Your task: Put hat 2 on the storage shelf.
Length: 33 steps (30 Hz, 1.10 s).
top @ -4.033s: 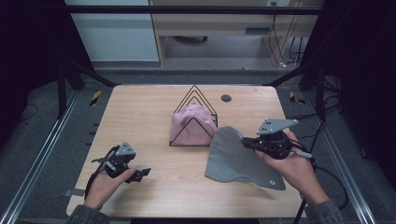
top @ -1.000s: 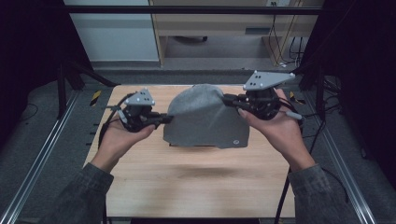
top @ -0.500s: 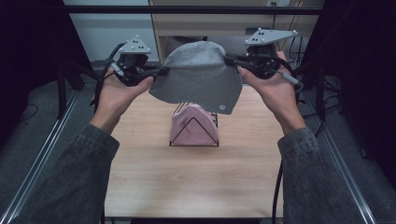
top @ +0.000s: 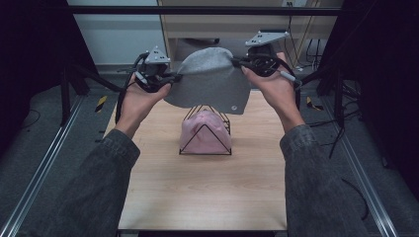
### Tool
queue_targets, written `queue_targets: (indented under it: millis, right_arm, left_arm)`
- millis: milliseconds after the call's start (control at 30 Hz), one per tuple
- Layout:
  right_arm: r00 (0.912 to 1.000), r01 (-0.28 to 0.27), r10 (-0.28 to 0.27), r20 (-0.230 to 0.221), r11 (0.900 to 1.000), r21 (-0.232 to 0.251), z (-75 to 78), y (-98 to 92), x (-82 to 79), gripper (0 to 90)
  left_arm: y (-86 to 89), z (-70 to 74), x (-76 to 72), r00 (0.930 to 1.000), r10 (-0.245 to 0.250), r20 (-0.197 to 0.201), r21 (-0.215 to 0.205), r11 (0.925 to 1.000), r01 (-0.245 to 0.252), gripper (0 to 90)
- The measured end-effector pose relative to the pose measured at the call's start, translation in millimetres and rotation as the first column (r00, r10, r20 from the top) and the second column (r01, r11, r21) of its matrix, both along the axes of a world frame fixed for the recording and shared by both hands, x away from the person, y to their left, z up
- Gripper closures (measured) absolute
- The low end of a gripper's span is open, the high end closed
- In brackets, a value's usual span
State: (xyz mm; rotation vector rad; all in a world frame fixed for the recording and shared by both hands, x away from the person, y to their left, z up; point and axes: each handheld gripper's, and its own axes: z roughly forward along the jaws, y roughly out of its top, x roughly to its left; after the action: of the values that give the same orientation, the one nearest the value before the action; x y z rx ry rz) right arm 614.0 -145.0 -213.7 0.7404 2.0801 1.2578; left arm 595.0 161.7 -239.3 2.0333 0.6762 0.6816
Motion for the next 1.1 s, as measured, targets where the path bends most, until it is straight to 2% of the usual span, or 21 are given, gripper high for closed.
queue_targets:
  millis: [267, 333, 400, 767, 1100]
  right_arm:
    - [0.9997, -0.007, 0.007, -0.024, 1.0, -0.021, -18.7, 10.6, 7.5, 86.4]
    - [0.9994, -0.008, 0.007, -0.033, 1.0, -0.016, -23.6, 11.2, 7.0, 86.4]
    - [0.999, -0.01, 0.01, -0.043, 1.0, -0.009, -29.1, 10.8, 6.5, 86.4]
    - [0.9967, -0.019, 0.019, -0.079, 1.0, -0.007, -52.3, 11.9, 5.2, 86.5]
    - [0.9934, -0.027, 0.025, -0.112, 1.0, -0.017, -75.8, 13.1, 2.4, 86.5]
  left_arm:
    - [4.4, -27.6, 5.3, 0.999, 0.018, -0.04, -0.023, 0.9996, -0.019, 88.0]
    - [5.7, -33.3, 5.5, 0.9987, 0.016, -0.049, -0.011, 0.9998, -0.017, 88.0]
    - [5.1, -39.7, 5.8, 0.9981, 0.02, -0.058, -0.025, 0.9995, -0.022, 88.0]
    - [4.1, -58.8, 6.9, 0.9954, 0.018, -0.095, -0.036, 0.9991, -0.021, 87.9]
    - [5.3, -76.4, 4.5, 0.9926, 0.006, -0.122, -0.015, 0.9999, -0.007, 88.0]
